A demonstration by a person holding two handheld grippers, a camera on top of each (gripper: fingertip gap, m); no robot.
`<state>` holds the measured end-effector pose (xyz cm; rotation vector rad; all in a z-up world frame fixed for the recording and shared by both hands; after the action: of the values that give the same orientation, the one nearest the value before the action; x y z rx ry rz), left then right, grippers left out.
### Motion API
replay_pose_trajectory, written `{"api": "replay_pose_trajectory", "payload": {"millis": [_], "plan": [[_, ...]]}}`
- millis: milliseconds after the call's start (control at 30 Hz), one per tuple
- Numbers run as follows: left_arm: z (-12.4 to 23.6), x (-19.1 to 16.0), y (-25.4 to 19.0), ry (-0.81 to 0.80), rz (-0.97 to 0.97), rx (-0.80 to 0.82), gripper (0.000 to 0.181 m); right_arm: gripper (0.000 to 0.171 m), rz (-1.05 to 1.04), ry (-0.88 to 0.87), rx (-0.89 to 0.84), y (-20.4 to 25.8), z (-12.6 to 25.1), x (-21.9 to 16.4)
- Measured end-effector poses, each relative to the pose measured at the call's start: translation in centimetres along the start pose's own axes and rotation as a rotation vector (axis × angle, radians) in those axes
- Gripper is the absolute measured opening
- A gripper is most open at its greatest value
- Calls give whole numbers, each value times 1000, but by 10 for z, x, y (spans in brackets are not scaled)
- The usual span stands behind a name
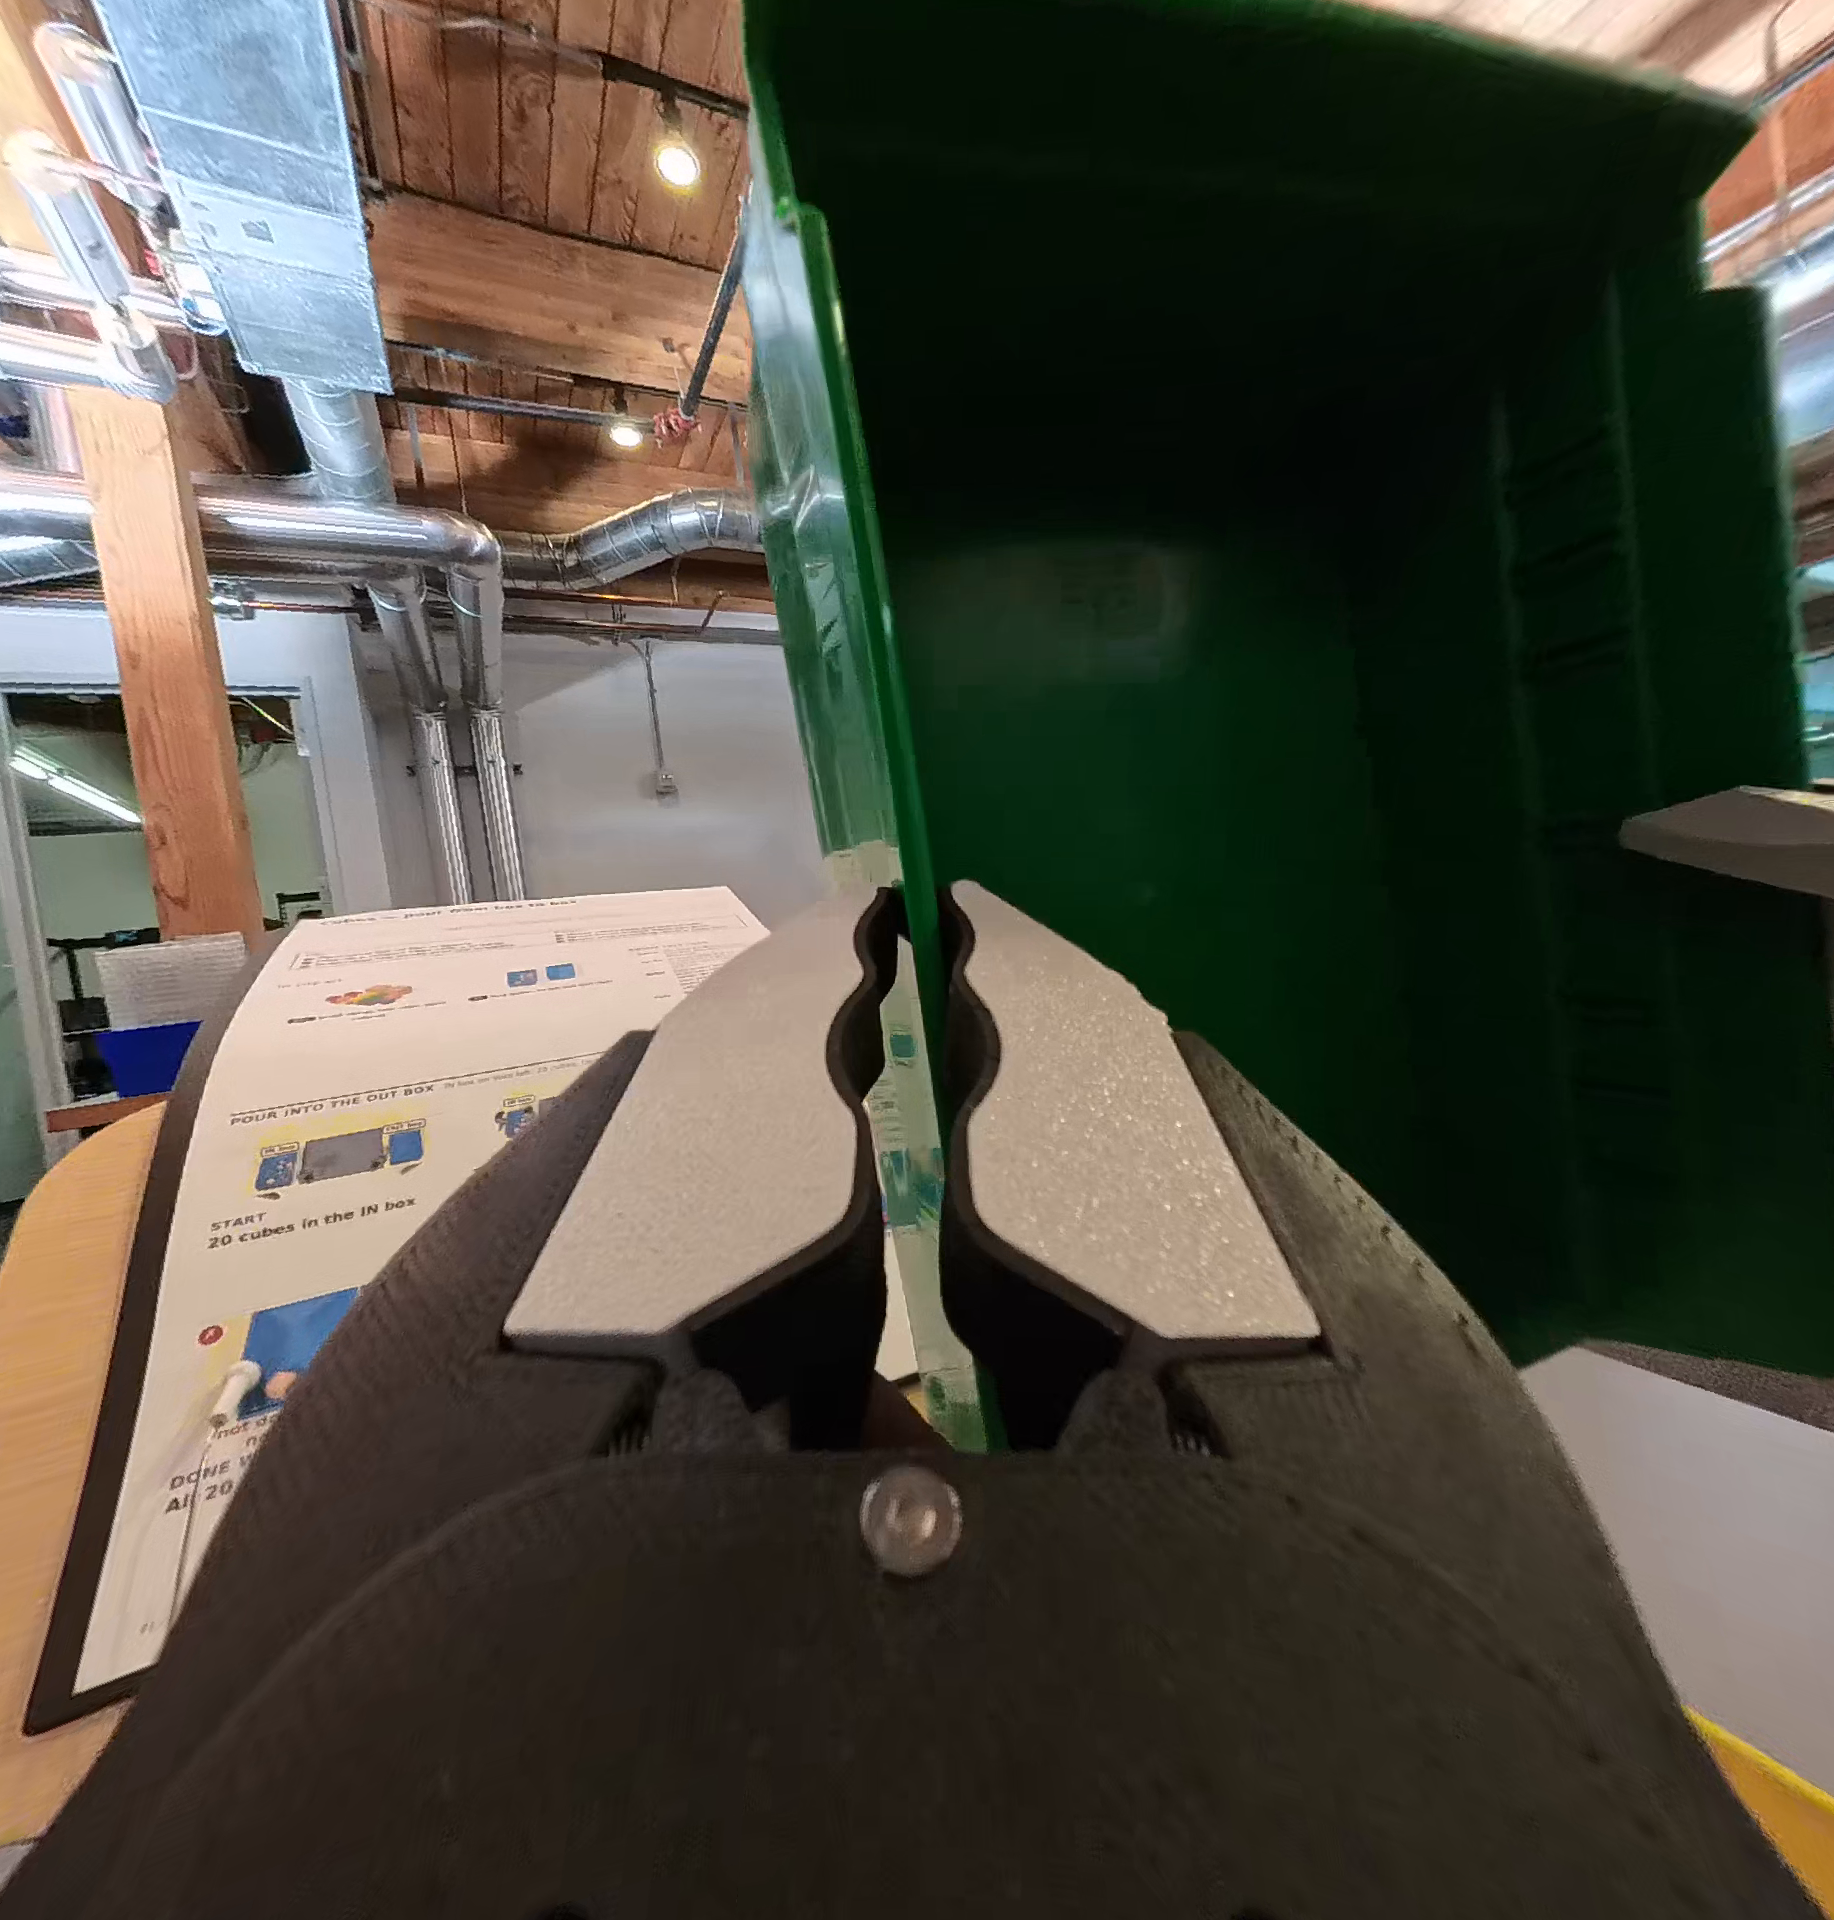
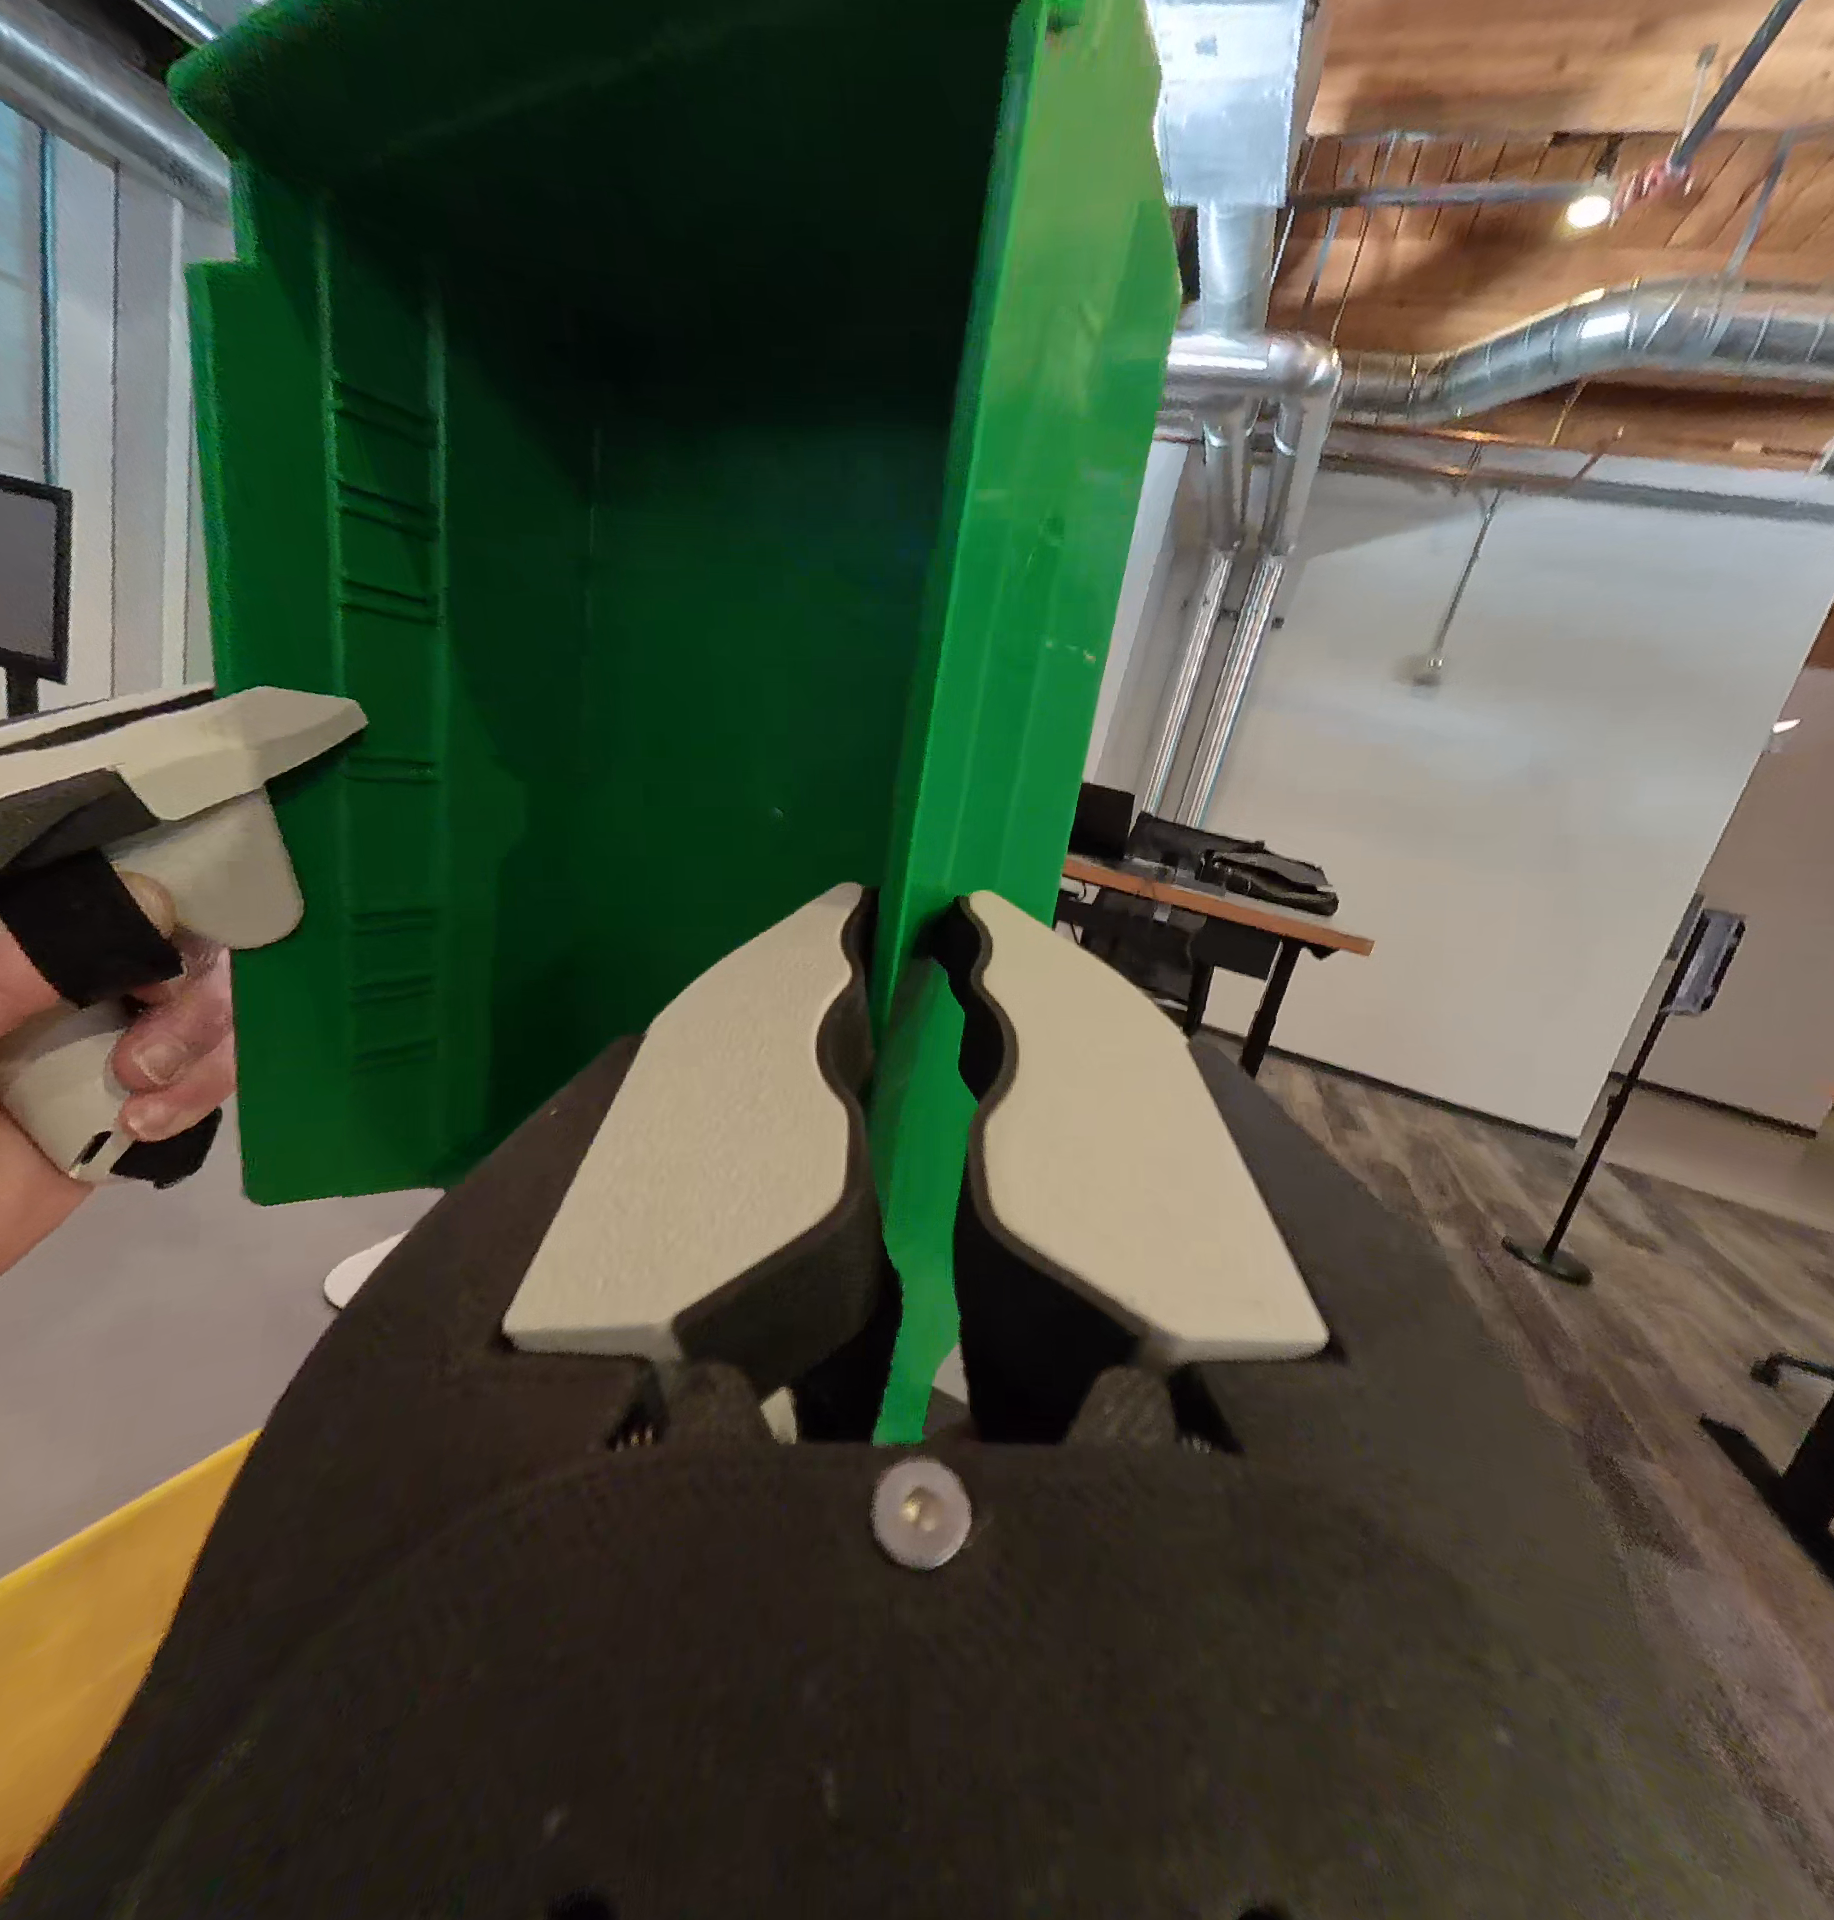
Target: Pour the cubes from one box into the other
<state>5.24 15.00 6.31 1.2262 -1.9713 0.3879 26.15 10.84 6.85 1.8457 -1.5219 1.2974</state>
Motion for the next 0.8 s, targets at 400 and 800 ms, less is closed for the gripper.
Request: {"api": "replay_pose_trajectory", "payload": {"millis": [400,800], "plan": [[6,20,22,63,75,28,6,6,35,80,35,24,-10,19],[115,72,151,436,30,99,5,18,-68,321,364,193,-35,9]]}}
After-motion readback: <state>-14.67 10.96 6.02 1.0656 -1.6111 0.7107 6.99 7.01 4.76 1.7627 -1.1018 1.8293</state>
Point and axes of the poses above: each gripper's, where its closed fingertips meet, z back along the fingers, x out of its top, y = z × x across the jaws, the point moved 4 cm from there along z, back along the fingers, and after that the axes turned 10 degrees about -y, right-handed, at the moved point
